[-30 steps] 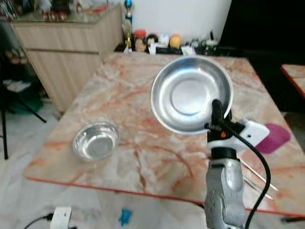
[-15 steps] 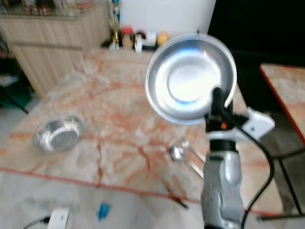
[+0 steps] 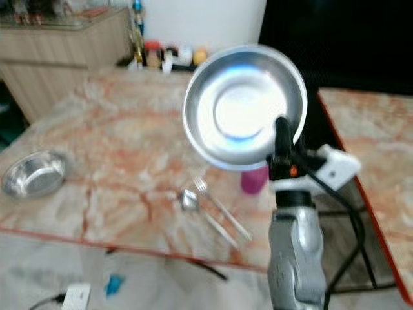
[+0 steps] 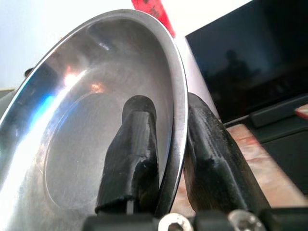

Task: Setting the table

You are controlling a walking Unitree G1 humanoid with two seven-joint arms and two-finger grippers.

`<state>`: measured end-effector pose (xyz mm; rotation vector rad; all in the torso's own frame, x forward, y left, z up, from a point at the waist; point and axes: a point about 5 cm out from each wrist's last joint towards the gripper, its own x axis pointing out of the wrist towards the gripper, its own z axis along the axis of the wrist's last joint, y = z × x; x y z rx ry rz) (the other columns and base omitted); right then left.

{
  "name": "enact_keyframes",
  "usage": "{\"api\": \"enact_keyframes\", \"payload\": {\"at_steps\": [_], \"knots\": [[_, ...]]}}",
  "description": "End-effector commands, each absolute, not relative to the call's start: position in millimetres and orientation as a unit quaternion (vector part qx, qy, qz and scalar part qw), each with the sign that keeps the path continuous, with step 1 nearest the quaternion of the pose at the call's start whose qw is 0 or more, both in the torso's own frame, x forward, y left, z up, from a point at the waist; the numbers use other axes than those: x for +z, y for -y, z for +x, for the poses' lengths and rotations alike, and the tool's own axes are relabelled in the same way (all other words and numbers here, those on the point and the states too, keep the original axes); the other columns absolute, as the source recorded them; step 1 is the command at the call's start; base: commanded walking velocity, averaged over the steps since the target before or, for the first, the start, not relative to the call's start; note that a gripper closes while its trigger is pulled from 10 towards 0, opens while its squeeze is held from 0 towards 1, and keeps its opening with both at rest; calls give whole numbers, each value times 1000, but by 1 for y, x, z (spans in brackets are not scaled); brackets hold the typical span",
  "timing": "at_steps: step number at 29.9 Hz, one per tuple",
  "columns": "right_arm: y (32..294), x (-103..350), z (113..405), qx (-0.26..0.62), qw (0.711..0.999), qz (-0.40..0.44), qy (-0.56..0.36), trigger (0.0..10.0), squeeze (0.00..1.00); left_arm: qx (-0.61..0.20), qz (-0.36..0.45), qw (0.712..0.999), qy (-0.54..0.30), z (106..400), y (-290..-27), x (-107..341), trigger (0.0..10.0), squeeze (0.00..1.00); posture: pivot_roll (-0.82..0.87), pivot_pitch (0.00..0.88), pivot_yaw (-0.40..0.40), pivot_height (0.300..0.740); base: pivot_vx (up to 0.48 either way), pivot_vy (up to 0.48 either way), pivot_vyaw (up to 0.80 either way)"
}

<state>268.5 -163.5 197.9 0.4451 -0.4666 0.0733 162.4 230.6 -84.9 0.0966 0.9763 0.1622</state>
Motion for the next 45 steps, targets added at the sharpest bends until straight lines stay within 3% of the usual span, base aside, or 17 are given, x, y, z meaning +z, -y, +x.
{"api": "enact_keyframes", "payload": {"at_steps": [1, 45], "knots": [[171, 203, 266, 25, 946, 216, 240, 10000, 0, 68, 42, 878, -472, 161, -223, -87, 10000, 0, 24, 0, -6, 740, 0, -322, 0], [186, 195, 276, -17, 955, 204, 215, 10000, 0, 60, 47, 877, -474, 166, -224, -85, 10000, 0, 25, 14, 4, 740, 0, -319, 0]]}}
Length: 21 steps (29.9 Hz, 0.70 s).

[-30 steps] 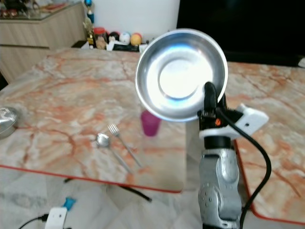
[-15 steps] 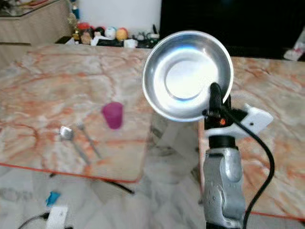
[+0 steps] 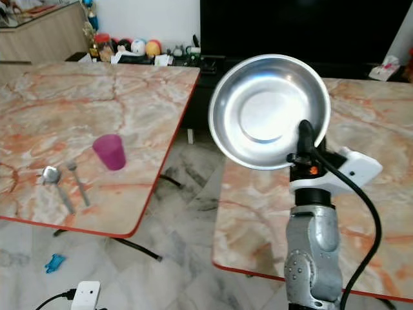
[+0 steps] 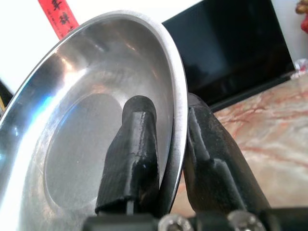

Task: Setting the table

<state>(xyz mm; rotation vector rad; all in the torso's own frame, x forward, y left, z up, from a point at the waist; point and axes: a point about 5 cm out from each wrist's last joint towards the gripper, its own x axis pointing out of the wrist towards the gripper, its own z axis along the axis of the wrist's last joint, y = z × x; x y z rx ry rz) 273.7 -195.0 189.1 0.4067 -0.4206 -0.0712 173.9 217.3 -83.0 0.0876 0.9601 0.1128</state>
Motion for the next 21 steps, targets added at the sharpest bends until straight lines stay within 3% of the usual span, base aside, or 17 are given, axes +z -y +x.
{"api": "enact_keyframes", "payload": {"at_steps": [1, 21], "knots": [[186, 195, 276, -17, 955, 204, 215, 10000, 0, 60, 47, 877, -474, 166, -224, -85, 10000, 0, 25, 14, 4, 740, 0, -319, 0], [186, 188, 277, -25, 958, 203, 203, 10000, 0, 52, 51, 879, -472, 167, -222, -85, 10000, 0, 27, 14, 6, 740, 0, -319, 0]]}}
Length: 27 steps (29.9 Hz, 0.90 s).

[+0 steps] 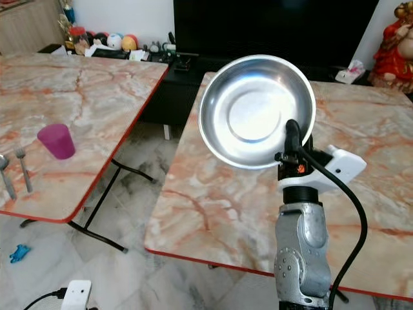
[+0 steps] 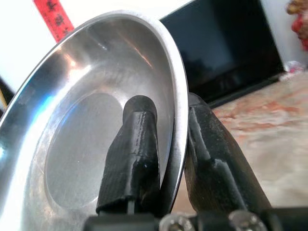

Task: Setting the table

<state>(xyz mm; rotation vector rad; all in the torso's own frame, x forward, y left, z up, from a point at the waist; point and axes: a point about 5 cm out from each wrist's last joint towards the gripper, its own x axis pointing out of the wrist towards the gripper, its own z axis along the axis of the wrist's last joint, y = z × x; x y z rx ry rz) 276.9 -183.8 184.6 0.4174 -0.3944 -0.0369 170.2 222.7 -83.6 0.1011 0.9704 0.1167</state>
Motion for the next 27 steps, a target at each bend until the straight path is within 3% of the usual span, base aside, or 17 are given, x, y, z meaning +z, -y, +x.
{"api": "enact_keyframes", "payload": {"at_steps": [1, 8, 20, 27], "knots": [[186, 188, 277, -25, 958, 203, 203, 10000, 0, 52, 51, 879, -472, 167, -222, -85, 10000, 0, 27, 14, 6, 740, 0, -319, 0], [188, 186, 275, -29, 959, 201, 199, 10000, 0, 49, 52, 879, -471, 169, -219, -85, 10000, 0, 27, 14, 5, 740, 0, -292, 0], [231, 162, 260, -140, 968, 157, 135, 10000, 0, 44, 50, 881, -469, 176, -218, -83, 10000, 0, 19, 22, 9, 740, 0, 0, 0], [244, 151, 252, -175, 970, 140, 97, 10000, 0, 39, 52, 881, -468, 179, -214, -82, 10000, 0, 19, 19, 11, 740, 0, 0, 0]]}}
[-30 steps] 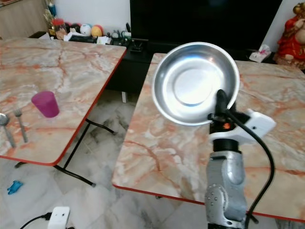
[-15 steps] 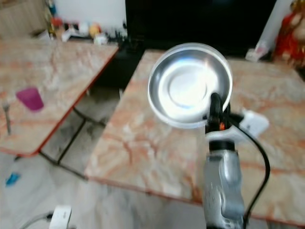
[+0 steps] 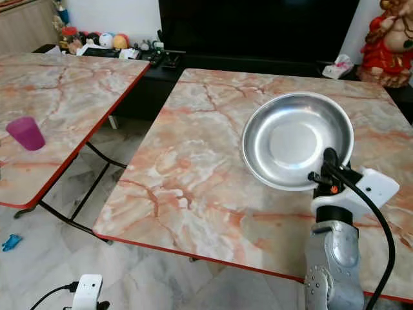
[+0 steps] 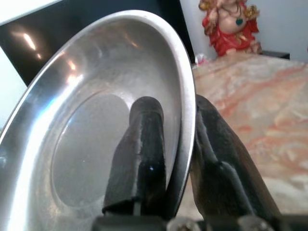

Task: Setting the table

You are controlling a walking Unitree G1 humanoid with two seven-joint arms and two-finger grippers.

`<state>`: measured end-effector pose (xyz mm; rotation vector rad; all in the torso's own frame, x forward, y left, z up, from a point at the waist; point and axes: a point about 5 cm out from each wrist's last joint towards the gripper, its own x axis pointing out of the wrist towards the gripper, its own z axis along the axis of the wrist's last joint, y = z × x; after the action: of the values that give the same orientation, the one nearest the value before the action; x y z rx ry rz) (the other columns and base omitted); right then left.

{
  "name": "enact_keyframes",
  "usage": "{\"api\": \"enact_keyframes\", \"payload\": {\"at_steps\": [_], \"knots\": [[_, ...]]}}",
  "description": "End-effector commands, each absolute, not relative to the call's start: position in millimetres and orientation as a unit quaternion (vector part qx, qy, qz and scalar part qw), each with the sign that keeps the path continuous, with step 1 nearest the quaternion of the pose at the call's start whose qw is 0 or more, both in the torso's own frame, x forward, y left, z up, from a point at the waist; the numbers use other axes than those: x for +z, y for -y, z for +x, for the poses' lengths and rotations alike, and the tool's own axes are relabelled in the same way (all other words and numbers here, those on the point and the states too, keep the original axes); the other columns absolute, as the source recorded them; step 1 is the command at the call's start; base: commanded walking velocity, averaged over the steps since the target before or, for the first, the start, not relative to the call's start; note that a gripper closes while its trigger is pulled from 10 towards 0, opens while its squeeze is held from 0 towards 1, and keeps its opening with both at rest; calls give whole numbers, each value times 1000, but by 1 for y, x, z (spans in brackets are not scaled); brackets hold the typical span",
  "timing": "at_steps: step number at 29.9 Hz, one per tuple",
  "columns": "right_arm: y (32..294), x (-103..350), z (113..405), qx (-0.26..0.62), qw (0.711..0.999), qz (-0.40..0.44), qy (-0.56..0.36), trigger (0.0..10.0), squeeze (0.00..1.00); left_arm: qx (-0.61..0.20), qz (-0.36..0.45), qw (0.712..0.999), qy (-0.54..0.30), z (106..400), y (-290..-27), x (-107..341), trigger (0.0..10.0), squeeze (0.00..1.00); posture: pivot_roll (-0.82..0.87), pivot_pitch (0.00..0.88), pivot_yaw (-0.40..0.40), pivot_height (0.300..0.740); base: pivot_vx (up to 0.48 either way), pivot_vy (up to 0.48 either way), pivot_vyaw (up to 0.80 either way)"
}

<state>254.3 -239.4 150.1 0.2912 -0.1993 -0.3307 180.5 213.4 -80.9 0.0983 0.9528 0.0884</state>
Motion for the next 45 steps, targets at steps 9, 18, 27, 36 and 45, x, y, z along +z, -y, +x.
{"api": "enact_keyframes", "payload": {"at_steps": [9, 18, 27, 36, 45], "knots": [[272, 126, 231, -210, 966, 151, -10, 10000, 0, 33, 56, 877, -476, 170, -213, -86, 10000, 0, 8, 19, 19, 740, 0, 0, 0], [275, 106, 226, -165, 962, 193, -95, 10000, 0, 28, 58, 876, -478, 170, -213, -86, 10000, 0, 9, 19, 18, 740, 0, 0, 0], [272, 90, 223, -143, 954, 221, -144, 10000, 0, 29, 59, 875, -480, 169, -213, -87, 10000, 0, 16, 22, 13, 740, 0, 0, 0], [289, 77, 208, -144, 952, 198, -186, 10000, 0, 26, 58, 875, -480, 170, -212, -87, 10000, 0, 12, 24, 19, 740, 0, 0, 0], [281, 68, 204, -122, 950, 192, -216, 10000, 0, 23, 59, 874, -482, 170, -213, -86, 10000, 0, 14, 23, 19, 740, 0, 0, 0]]}}
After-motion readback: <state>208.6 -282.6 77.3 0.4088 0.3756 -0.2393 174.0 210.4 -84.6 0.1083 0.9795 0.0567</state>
